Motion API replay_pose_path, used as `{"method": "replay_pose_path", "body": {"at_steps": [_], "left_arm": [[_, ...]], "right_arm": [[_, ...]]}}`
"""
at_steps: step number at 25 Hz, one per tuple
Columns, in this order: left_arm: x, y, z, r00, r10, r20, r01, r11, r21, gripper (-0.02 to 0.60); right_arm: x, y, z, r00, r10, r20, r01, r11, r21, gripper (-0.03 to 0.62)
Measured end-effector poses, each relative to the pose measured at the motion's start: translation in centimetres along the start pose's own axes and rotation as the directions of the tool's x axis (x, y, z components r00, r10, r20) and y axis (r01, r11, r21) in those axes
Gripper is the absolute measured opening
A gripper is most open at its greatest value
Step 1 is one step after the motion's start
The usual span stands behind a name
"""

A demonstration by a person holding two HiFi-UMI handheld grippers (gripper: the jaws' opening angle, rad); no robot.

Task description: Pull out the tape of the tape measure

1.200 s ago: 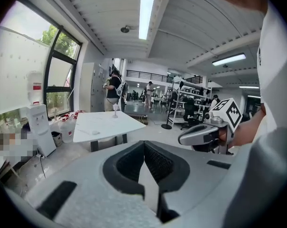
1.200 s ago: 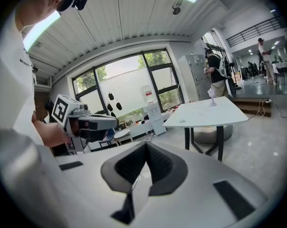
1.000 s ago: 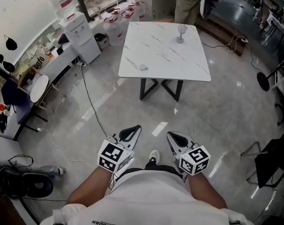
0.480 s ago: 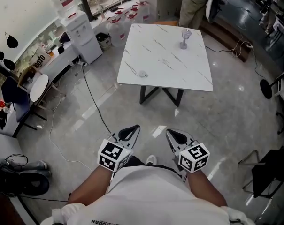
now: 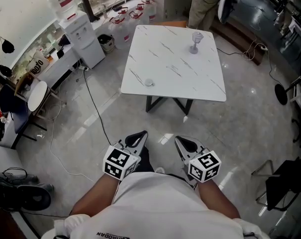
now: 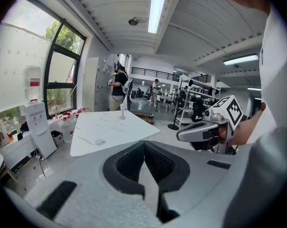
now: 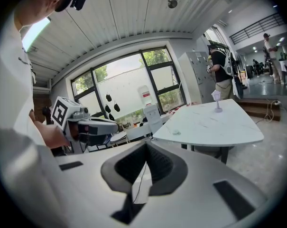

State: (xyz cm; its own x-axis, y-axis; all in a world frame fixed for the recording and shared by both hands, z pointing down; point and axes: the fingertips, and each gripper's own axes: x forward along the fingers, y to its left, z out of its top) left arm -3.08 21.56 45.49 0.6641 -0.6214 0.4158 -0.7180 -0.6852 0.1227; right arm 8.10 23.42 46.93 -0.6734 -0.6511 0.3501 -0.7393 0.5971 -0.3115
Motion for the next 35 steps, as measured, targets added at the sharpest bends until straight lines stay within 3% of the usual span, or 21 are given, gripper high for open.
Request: {"method": "replay_pose_path", "body": {"at_steps": [8,18,28,35], "left_arm": [[5.2,6.1,2.6,0.999,-0.05,0.008,0.049,0.998,0.026,0.005],[11.9,18.3,10.0,0.993,-0.113,0.022,0.109,0.988,0.113,0.005],[18.2,25.7,11.6,0.977,-0.211,-0.026,0.212,0.961,0.176,0.005],[20.7,27.5,11.6,0.975,-0.212,-0.07,0.222,0.955,0.195,0.005]], "right_arm": [[6.0,-4.0,3.2,0.999,-0.033,-0.02,0.032,0.999,-0.022,0.006],[16.7,-9.8,11.5,0.994,-0.111,-0.005,0.111,0.994,-0.02,0.006],[23.8,-15.1,15.5,0.977,-0.215,0.011,0.215,0.977,-0.009,0.006],[25.9,-17.2,16.2,0.977,-0.214,-0.01,0.214,0.977,0.007,0.006]]}}
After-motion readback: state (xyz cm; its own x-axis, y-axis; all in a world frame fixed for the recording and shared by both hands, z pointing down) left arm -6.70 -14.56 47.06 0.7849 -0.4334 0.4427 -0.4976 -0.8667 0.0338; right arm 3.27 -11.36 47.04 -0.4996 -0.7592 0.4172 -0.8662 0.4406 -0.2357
